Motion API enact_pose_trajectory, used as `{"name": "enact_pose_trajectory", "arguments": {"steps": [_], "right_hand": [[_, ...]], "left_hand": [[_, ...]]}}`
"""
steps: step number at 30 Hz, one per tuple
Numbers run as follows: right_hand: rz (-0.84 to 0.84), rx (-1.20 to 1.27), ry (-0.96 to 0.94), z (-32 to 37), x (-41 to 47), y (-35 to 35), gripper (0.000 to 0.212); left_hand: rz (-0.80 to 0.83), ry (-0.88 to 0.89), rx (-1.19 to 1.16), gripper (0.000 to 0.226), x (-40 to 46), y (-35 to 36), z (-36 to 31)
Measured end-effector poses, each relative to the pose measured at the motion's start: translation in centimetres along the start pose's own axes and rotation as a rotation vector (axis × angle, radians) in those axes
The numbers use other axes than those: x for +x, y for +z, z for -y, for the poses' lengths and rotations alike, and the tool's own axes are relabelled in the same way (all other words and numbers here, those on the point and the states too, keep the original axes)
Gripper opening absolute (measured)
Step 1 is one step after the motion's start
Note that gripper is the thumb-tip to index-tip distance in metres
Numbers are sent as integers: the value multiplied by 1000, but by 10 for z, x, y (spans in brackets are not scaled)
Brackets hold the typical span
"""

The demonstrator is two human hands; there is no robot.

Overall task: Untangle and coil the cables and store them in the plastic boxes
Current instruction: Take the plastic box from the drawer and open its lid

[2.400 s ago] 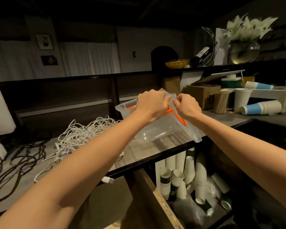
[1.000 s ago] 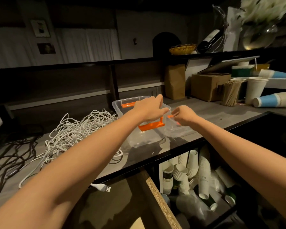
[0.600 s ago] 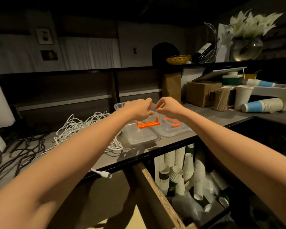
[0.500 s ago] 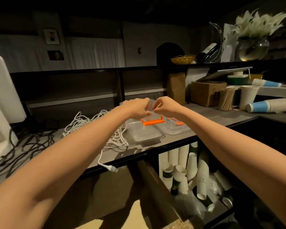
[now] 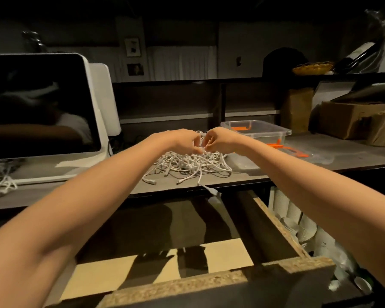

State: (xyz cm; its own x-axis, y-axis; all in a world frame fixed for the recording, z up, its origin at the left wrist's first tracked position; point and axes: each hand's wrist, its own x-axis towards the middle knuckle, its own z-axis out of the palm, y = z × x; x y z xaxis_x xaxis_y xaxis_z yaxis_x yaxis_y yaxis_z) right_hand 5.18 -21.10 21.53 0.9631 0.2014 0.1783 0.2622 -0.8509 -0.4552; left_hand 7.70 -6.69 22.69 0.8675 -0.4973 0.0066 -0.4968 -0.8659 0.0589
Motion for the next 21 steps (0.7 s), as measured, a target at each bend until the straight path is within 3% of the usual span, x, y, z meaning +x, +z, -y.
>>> {"name": "enact_pose_trajectory", "arguments": {"steps": [4, 10, 17, 21], "right_hand": [[116, -47, -42, 27, 2, 23, 14], [321, -169, -76, 54, -19, 44, 24], [725, -215, 31, 59, -68, 67, 30], [946, -386, 91, 61, -91, 81, 52]], "left_hand": [[86, -28, -17, 26, -31, 7, 31], [244, -51, -21, 32, -71, 20, 41], [484, -90, 6, 38, -115, 36, 9], [640, -101, -12, 35, -130, 52, -9]]}}
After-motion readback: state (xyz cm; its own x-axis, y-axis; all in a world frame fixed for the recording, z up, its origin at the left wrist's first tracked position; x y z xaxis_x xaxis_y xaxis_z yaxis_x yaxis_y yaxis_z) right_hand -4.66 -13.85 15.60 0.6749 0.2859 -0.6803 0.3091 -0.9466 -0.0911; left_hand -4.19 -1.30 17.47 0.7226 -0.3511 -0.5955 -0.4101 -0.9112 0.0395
